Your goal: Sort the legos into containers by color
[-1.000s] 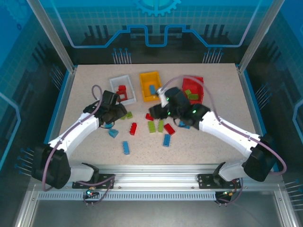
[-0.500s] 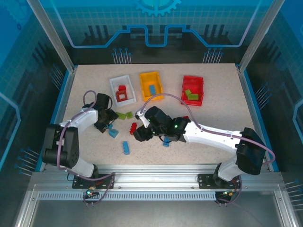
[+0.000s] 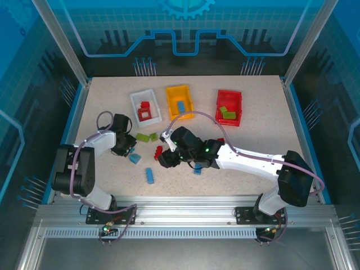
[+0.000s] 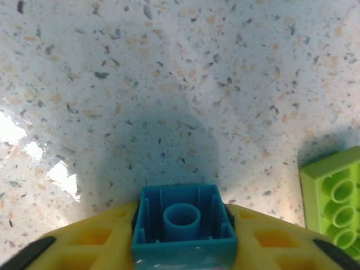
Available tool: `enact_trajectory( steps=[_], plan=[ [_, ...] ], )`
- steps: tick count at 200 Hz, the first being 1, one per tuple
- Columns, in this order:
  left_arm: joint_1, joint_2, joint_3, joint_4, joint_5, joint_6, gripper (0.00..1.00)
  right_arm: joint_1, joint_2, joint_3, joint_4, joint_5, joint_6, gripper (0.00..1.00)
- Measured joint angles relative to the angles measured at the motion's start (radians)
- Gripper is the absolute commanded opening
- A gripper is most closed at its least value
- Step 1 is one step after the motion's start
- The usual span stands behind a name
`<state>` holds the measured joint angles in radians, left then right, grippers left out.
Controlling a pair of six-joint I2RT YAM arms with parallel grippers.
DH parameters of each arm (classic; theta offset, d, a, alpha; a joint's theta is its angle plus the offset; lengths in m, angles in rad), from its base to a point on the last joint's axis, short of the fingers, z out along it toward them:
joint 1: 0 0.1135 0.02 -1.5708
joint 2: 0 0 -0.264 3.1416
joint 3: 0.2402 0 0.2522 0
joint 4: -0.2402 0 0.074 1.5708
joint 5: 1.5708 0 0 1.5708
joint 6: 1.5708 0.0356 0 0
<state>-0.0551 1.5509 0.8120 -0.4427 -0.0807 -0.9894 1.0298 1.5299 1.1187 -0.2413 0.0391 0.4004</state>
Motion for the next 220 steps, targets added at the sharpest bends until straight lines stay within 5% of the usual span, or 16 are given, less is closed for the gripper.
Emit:
enact_trajectory(
  steps=[35, 81, 143, 220],
  plan=[
    [-0.033, -0.096, 0.029, -0.047, -0.019, 0.029, 0.32, -0.011, -0.029, -0.017, 0.020, 0.029, 0.018, 0.48],
    [-0.234, -0.067, 0.332, -0.119, -0.058, 0.154, 0.32, -0.161, -0.158, -0.182, 0.223, 0.047, 0.114, 0.49],
    [-0.335, 0.330, 0.805, -0.128, -0.037, 0.322, 0.30, -0.283, -0.146, -0.215, 0.441, 0.148, 0.158, 0.49],
    [-0.339, 0.745, 1.324, -0.209, -0.027, 0.450, 0.33, -0.359, -0.123, -0.214, 0.451, 0.187, 0.207, 0.49]
  ],
)
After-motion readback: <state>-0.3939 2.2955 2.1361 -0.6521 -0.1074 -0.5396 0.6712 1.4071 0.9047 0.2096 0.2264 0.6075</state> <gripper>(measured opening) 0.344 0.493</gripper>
